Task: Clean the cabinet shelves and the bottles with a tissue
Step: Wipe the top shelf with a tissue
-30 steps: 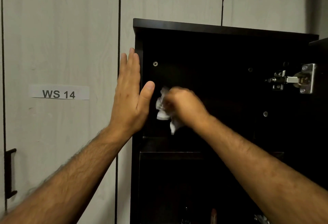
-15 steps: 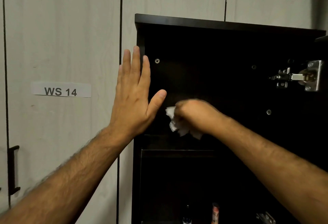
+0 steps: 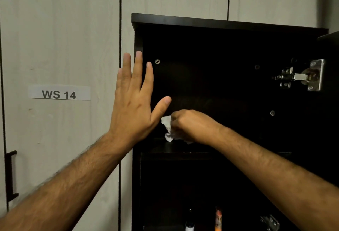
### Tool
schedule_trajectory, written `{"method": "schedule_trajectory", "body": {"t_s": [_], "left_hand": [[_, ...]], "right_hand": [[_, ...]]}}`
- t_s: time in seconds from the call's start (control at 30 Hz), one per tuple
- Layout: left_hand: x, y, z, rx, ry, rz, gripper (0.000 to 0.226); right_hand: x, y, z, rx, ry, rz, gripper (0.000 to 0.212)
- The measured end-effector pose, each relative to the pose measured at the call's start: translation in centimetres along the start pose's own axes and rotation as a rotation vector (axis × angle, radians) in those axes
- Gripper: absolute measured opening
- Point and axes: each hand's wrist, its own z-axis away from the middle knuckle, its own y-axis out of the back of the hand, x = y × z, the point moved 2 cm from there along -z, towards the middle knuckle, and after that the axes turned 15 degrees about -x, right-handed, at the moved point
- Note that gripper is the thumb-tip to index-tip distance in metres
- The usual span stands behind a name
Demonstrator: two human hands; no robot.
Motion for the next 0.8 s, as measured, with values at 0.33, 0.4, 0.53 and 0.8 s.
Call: {"method": "schedule_trajectory", "body": {"t_s": [0.33, 0.4, 0.53, 0.8], "left_hand": [[0.2, -0.3, 0.3, 0.004, -0.001, -0.013, 0.078], [0.3, -0.3, 0.3, 0.006, 0.0, -0.011, 0.078], [0.3, -0.3, 0.3, -0.005, 0.01, -0.013, 0.078], [0.3, -0.3, 0.4, 0.016, 0.01, -0.003, 0.077]], "right_hand": [[5.5, 3.3, -0.9, 0.492, -0.321, -0.262, 0.017], [2.6, 1.9, -1.2, 0.32, -0.177, -0.212, 0.016], [2.3, -0.5, 0.3, 0.089, -0.029, -0.18, 0.023], [12.7, 3.0, 4.6, 0.592, -0.575, -0.371, 0.023]]}}
